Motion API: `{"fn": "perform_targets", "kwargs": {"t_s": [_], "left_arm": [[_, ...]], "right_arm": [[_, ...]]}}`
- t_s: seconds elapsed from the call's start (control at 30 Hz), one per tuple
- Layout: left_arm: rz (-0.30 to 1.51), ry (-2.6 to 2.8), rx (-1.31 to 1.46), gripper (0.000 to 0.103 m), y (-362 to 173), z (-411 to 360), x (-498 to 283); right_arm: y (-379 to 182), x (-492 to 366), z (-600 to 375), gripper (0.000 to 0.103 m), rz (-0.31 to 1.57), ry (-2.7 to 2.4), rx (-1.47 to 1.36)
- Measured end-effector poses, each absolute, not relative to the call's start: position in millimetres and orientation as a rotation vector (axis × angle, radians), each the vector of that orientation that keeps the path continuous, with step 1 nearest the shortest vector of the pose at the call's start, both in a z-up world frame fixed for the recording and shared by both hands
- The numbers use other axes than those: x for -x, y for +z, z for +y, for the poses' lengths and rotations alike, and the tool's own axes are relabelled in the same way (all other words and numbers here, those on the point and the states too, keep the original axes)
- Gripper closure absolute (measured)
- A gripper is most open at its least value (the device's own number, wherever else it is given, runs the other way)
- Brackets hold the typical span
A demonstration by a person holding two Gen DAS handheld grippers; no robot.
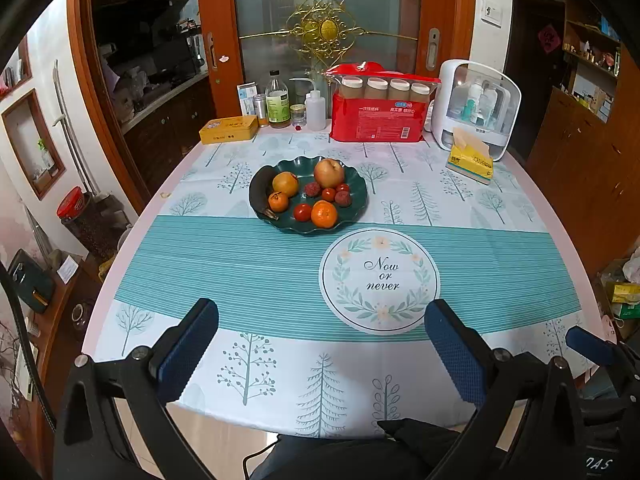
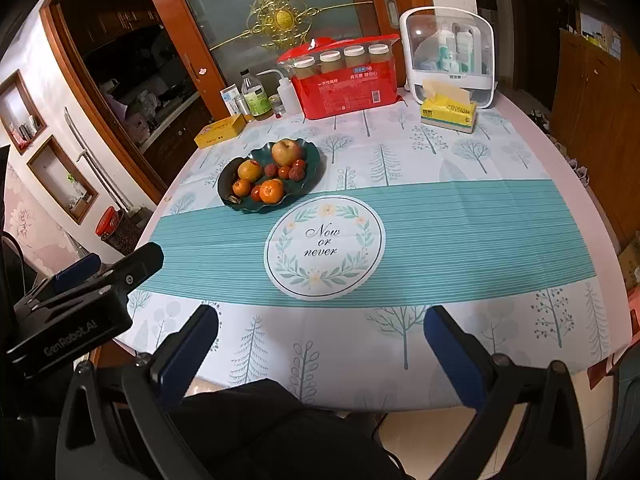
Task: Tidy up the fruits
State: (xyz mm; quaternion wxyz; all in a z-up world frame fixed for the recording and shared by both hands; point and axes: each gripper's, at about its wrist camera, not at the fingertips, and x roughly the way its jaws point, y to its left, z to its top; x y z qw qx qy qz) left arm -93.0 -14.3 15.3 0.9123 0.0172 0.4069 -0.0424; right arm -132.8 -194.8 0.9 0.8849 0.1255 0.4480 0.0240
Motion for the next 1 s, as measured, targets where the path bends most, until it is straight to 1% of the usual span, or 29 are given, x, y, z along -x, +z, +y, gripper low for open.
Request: {"fn": "perform_targets", "kwargs": {"t_s": [1.0], "left_arm": [[0.842,-0.088,-0.037,0.001,12.2,-16.5,94.0]], "right_arm": [[-1.7,130.3,-195.2,0.0,0.942,0.05,-0.26]]}}
